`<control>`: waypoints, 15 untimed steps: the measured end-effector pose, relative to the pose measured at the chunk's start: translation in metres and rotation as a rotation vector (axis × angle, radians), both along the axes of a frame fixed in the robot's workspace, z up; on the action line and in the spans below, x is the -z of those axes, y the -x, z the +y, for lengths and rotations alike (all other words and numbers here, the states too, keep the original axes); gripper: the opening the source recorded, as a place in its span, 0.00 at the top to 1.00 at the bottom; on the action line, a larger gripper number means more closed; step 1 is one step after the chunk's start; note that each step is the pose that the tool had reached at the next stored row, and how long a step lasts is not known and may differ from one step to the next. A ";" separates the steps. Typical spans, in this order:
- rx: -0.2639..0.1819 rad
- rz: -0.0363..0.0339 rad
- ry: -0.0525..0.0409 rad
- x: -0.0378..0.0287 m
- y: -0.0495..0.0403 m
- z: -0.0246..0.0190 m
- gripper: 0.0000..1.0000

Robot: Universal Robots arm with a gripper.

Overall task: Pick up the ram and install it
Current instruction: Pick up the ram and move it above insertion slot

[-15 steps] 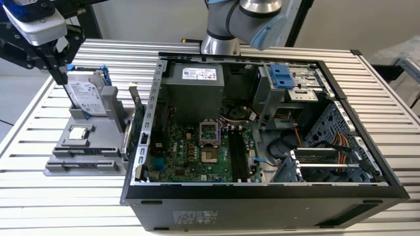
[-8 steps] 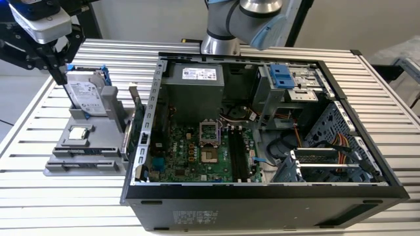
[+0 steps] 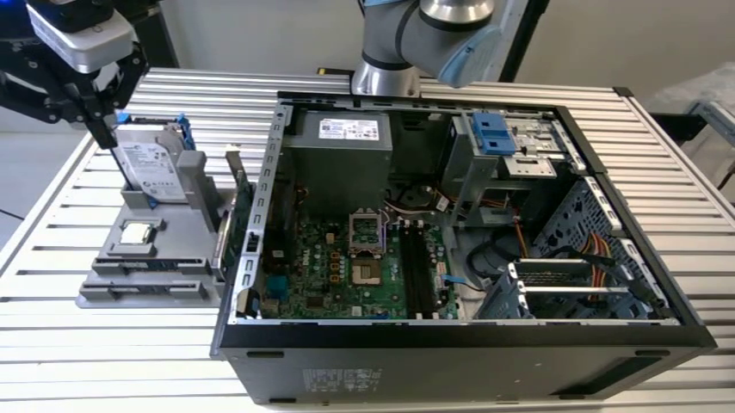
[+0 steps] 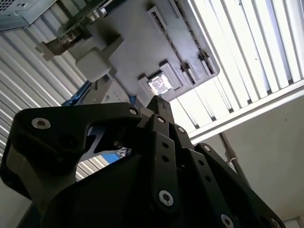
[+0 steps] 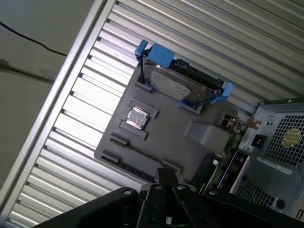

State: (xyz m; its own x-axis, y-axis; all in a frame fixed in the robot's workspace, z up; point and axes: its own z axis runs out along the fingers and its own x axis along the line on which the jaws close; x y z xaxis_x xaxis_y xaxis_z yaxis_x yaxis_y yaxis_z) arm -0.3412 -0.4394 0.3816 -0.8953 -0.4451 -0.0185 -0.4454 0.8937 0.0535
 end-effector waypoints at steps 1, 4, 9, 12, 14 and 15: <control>-0.010 0.0000 -0.0001 0.0000 0.0000 0.0000 1.00; -0.039 0.0000 0.0000 0.0000 0.0000 0.0000 1.00; -0.088 0.0000 -0.0001 0.0000 0.0000 0.0000 1.00; -0.119 0.0000 0.0000 0.0000 0.0000 0.0000 1.00; -0.139 0.0000 0.0000 0.0000 0.0000 0.0000 1.00; -0.149 0.0000 0.0000 0.0000 0.0000 0.0000 1.00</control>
State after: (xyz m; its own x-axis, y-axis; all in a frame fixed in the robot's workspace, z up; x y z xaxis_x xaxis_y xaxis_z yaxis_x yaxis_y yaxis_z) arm -0.3412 -0.4394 0.3816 -0.8194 -0.5730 -0.0186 -0.5731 0.8178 0.0535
